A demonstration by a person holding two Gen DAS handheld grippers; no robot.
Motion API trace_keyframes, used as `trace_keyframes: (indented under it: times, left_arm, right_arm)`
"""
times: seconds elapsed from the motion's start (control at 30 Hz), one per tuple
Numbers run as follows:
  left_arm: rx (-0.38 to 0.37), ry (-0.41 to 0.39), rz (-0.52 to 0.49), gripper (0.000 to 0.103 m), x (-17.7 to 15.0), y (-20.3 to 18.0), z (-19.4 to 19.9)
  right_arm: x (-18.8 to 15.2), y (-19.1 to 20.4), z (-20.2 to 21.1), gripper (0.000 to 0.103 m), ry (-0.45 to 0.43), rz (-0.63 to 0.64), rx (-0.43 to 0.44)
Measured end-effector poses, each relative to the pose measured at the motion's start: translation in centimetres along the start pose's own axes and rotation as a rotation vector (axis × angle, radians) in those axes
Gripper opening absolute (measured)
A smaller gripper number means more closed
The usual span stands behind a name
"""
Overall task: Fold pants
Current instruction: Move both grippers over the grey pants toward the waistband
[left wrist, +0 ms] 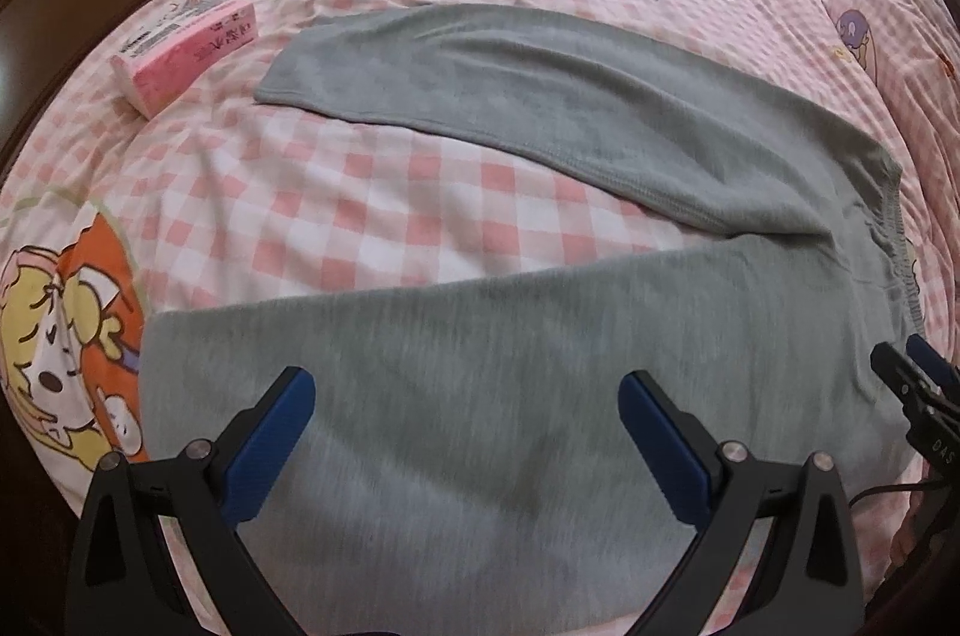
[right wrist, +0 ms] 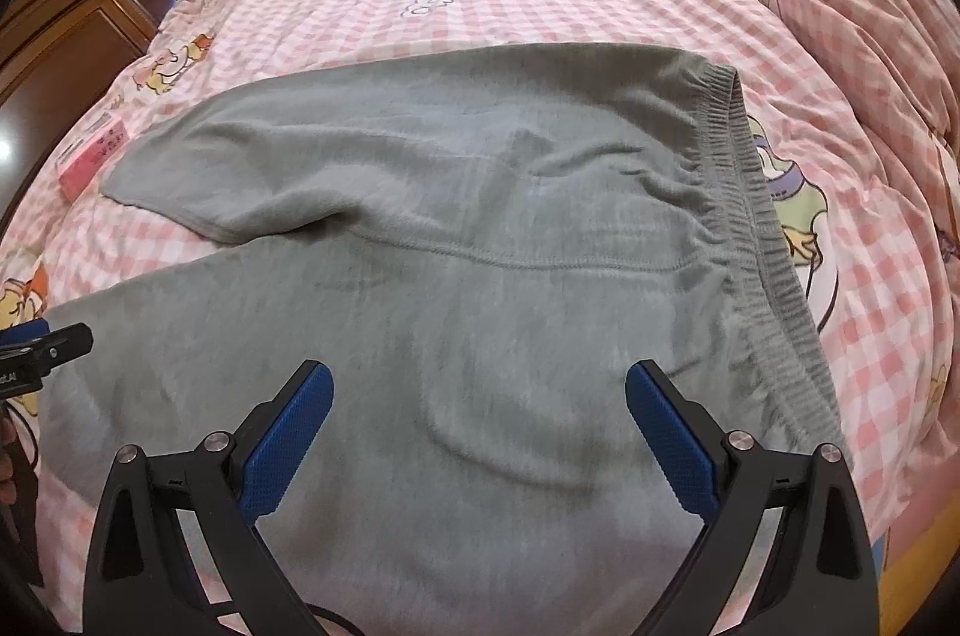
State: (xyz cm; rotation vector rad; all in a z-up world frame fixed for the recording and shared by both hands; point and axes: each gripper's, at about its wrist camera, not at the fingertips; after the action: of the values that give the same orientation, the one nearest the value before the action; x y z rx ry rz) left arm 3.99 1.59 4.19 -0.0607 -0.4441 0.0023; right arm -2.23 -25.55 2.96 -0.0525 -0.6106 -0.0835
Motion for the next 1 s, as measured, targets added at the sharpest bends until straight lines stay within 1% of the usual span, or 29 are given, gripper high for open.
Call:
trace_keyframes:
  times: [0.1, 0.27, 0.43, 0.6, 0.7, 0.73, 0.87, 1.0]
  left_arm:
    - [0.000, 0.005, -0.011, 0.103, 1.0, -0.2, -0.6]
    - [0.003, 0.015, -0.029, 0.103, 3.0, -0.7, -1.4]
    - [0.021, 0.017, -0.045, 0.103, 4.8, -1.1, -2.2]
    - [0.024, 0.037, -0.060, 0.103, 6.9, -1.6, -3.7]
    - [0.039, 0.029, -0.083, 0.103, 8.3, -2.1, -4.4]
    - [0.043, 0.026, -0.091, 0.103, 8.7, -2.2, -4.5]
    - [0.049, 0.021, -0.120, 0.103, 10.5, -2.9, -5.3]
    - [0.048, 0.046, -0.137, 0.103, 12.1, -3.5, -6.4]
  right_arm:
    - [1.0, -0.4, -0.2, 0.100, 0.001, 0.017, -0.005]
    - [2.2, -1.3, -0.6, 0.100, -0.028, 0.014, 0.024]
    - [3.4, -2.6, -1.4, 0.100, -0.015, -0.003, 0.046]
    - [4.9, -3.6, -1.5, 0.100, -0.046, -0.005, 0.036]
    - [5.8, -4.5, -1.9, 0.100, -0.030, -0.009, 0.021]
    - [6.0, -4.8, -2.1, 0.100, -0.012, -0.013, 0.025]
    - [7.3, -5.9, -2.7, 0.100, 0.012, -0.010, 0.028]
    - [8.8, -6.6, -3.0, 0.100, 0.008, 0.006, 0.017]
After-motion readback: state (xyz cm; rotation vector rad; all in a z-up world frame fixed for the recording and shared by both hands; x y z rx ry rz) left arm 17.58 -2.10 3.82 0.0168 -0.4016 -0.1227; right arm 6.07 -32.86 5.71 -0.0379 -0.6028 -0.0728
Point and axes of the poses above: each gripper's, at about its wrist camera, not at the fingertips, and z roughly against the way its jaws point, y to its left, x to its top, and after that the axes turned 7 degrees about z, right-handed
